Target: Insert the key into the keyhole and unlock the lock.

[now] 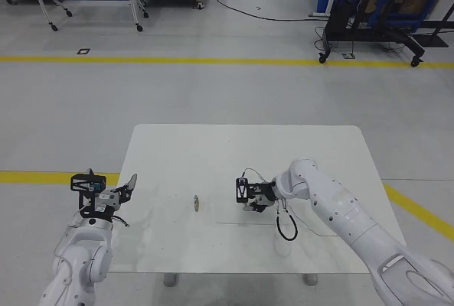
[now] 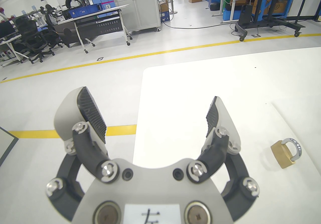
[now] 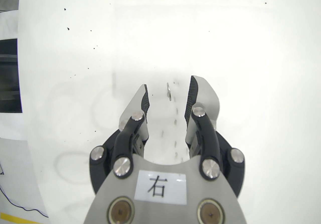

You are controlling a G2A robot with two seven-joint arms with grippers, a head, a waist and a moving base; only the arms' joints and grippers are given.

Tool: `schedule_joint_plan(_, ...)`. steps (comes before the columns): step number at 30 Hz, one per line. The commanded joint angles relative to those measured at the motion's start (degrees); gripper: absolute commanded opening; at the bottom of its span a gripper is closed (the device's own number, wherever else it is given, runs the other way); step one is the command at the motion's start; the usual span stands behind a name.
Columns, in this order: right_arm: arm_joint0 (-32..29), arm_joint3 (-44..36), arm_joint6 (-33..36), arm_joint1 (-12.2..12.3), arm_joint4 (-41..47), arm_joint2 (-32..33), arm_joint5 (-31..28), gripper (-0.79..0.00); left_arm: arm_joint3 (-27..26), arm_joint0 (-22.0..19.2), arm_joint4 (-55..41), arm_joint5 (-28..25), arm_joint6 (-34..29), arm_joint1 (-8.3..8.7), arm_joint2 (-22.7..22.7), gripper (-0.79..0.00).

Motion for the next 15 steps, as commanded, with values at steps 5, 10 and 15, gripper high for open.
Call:
schedule_joint_plan(5, 1.15, 1.32, 0.2, -0.46, 0.13, -1.65, 0.0, -0.514, 0.0, 0.0, 0.0, 0.0, 0.0, 0.0, 0.0, 0.0)
schedule_joint_plan(10, 1.82, 2.31, 0.86, -0.85, 0.2, -2.67, 0.48, -0.757, 0.0, 0.0, 0.0, 0.0, 0.0, 0.0, 0.0, 0.0)
schedule_joint_plan(15, 2.2, 2.74, 1.3, -1.12, 0.42, -3.31, 1.23, -0.785, 0.0, 0.0, 0.0, 0.0, 0.0, 0.0, 0.0, 0.0)
